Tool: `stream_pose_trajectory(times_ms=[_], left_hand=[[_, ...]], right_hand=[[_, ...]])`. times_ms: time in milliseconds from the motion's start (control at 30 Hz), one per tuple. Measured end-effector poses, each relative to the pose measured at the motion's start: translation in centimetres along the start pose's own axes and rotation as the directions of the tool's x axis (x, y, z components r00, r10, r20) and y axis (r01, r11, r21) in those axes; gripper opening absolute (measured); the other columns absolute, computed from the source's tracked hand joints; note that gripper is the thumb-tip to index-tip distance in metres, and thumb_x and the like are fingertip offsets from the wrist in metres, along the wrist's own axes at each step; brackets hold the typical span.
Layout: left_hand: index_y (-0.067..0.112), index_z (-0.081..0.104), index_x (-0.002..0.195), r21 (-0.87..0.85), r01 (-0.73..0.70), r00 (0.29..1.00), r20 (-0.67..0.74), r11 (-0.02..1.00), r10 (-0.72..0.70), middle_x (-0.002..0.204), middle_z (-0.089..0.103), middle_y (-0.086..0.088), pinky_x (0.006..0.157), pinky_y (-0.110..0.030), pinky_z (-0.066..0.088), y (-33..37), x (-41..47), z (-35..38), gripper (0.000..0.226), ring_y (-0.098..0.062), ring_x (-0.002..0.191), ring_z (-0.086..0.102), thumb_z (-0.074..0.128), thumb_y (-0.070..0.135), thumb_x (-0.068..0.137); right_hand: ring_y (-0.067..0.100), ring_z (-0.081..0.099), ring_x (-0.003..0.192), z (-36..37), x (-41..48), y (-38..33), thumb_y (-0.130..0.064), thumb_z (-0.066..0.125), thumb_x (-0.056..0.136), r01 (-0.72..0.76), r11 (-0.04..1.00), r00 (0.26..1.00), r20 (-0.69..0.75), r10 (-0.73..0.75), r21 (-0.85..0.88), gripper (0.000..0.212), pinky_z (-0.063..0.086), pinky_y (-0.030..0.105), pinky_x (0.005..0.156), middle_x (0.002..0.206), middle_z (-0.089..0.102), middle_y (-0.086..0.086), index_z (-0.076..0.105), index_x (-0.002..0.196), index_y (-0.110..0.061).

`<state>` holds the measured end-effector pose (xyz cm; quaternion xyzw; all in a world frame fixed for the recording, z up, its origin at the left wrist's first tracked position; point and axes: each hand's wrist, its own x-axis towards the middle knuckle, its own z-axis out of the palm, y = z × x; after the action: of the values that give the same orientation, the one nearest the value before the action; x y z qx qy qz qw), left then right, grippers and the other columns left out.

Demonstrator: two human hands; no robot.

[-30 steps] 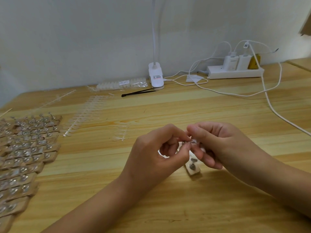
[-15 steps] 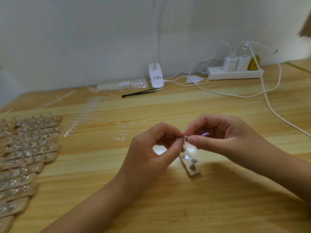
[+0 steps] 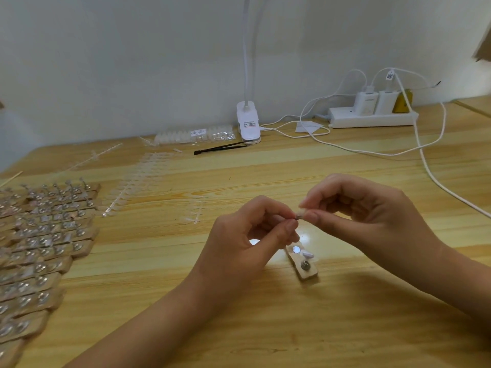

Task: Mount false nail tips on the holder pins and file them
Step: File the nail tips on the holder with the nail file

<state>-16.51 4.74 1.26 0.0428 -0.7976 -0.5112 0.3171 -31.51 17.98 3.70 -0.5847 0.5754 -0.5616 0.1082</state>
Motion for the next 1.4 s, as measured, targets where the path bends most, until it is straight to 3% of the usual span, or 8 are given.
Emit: stream_pose_trajectory(times_ms=[200, 300, 467, 633, 900, 1067, 1200, 1400], left_hand=[[0.022, 0.064, 0.091, -0.029, 0.055, 0.998, -0.035, 0.998, -0.056, 0.079, 0.074, 0.003, 0.071, -0.027, 0.057, 0.19, -0.15, -0.03, 0.009, -0.013, 0.076, 0.072, 0.064, 0.031, 0.089], [0.021, 0.063, 0.090, -0.031, 0.063, 0.997, -0.046, 0.998, -0.065, 0.079, 0.073, 0.003, 0.071, -0.028, 0.057, 0.11, -0.10, -0.13, 0.006, -0.013, 0.075, 0.071, 0.066, 0.026, 0.091], [0.021, 0.063, 0.095, -0.016, -0.006, 1.000, -0.030, 1.000, 0.005, 0.081, 0.073, 0.003, 0.072, -0.023, 0.056, 0.15, -0.10, 0.07, 0.006, -0.013, 0.078, 0.072, 0.064, 0.016, 0.092], [0.014, 0.064, 0.095, 0.025, -0.033, 0.999, -0.036, 0.999, 0.034, 0.081, 0.073, 0.002, 0.071, -0.022, 0.056, 0.32, -0.11, 0.14, 0.004, -0.012, 0.078, 0.073, 0.065, 0.014, 0.091], [0.016, 0.064, 0.094, 0.033, -0.048, 0.998, -0.035, 0.998, 0.050, 0.081, 0.073, 0.003, 0.072, -0.023, 0.057, 0.33, -0.18, 0.14, 0.004, -0.012, 0.079, 0.073, 0.066, 0.014, 0.092], [0.017, 0.064, 0.094, 0.060, -0.070, 0.997, -0.037, 0.996, 0.072, 0.080, 0.072, 0.003, 0.072, -0.024, 0.057, 0.20, -0.14, 0.12, 0.008, -0.011, 0.078, 0.072, 0.067, 0.010, 0.092], [0.022, 0.065, 0.094, 0.093, -0.112, 0.992, -0.043, 0.989, 0.116, 0.081, 0.070, 0.010, 0.072, -0.022, 0.055, 0.47, -0.11, 0.11, 0.008, -0.011, 0.077, 0.070, 0.066, 0.015, 0.092], [0.031, 0.065, 0.098, 0.361, -0.268, 0.942, -0.094, 0.893, 0.321, 0.081, 0.050, 0.014, 0.072, -0.019, 0.040, 0.72, 0.24, -0.12, 0.011, -0.008, 0.075, 0.050, 0.067, 0.025, 0.089]], right_hand=[[0.020, 0.066, 0.077, 0.03, -0.11, -0.27, -0.028, 0.072, 0.082, 0.081, 0.994, 0.994, -0.067, -0.086, -0.080, 0.014, 0.057, 0.032, 0.072, 0.084, 0.069, -0.005, 0.070, 0.093, -0.019], [0.011, 0.069, 0.074, -0.11, -0.03, -0.61, -0.029, 0.074, 0.075, -0.012, 0.995, 0.988, -0.155, 0.027, 0.099, 0.015, 0.057, 0.020, 0.072, 0.084, 0.073, -0.004, 0.073, 0.088, -0.022], [0.013, 0.071, 0.077, 0.53, -0.10, -0.62, -0.028, 0.072, 0.071, -0.127, 0.981, 0.990, -0.046, 0.135, 0.150, 0.021, 0.057, 0.019, 0.072, 0.085, 0.075, 0.000, 0.074, 0.087, -0.015], [0.022, 0.070, 0.081, 0.63, -0.22, -0.68, -0.028, 0.071, 0.075, -0.132, 0.983, 0.990, -0.026, 0.136, 0.126, 0.022, 0.059, 0.028, 0.076, 0.087, 0.074, 0.005, 0.073, 0.090, -0.012], [0.018, 0.071, 0.080, 0.83, -0.26, -0.70, -0.028, 0.071, 0.075, -0.146, 0.977, 0.988, -0.023, 0.152, 0.157, 0.021, 0.057, 0.023, 0.075, 0.087, 0.073, 0.006, 0.072, 0.089, -0.013], [0.023, 0.070, 0.081, 0.74, -0.12, -0.89, -0.027, 0.071, 0.075, -0.181, 0.970, 0.983, 0.023, 0.180, 0.161, 0.023, 0.059, 0.033, 0.076, 0.087, 0.072, 0.009, 0.071, 0.088, -0.009], [0.010, 0.068, 0.076, 0.37, 0.18, -1.03, -0.030, 0.075, 0.074, -0.287, 0.920, 0.958, 0.078, 0.277, 0.265, 0.026, 0.055, 0.019, 0.073, 0.083, 0.072, -0.002, 0.071, 0.094, -0.015], [0.004, 0.059, 0.064, 0.20, 0.35, -1.04, -0.045, 0.068, 0.074, -0.393, 0.886, 0.905, 0.274, 0.326, 0.247, 0.029, 0.051, 0.020, 0.065, 0.077, 0.068, -0.004, 0.074, 0.091, -0.022]])
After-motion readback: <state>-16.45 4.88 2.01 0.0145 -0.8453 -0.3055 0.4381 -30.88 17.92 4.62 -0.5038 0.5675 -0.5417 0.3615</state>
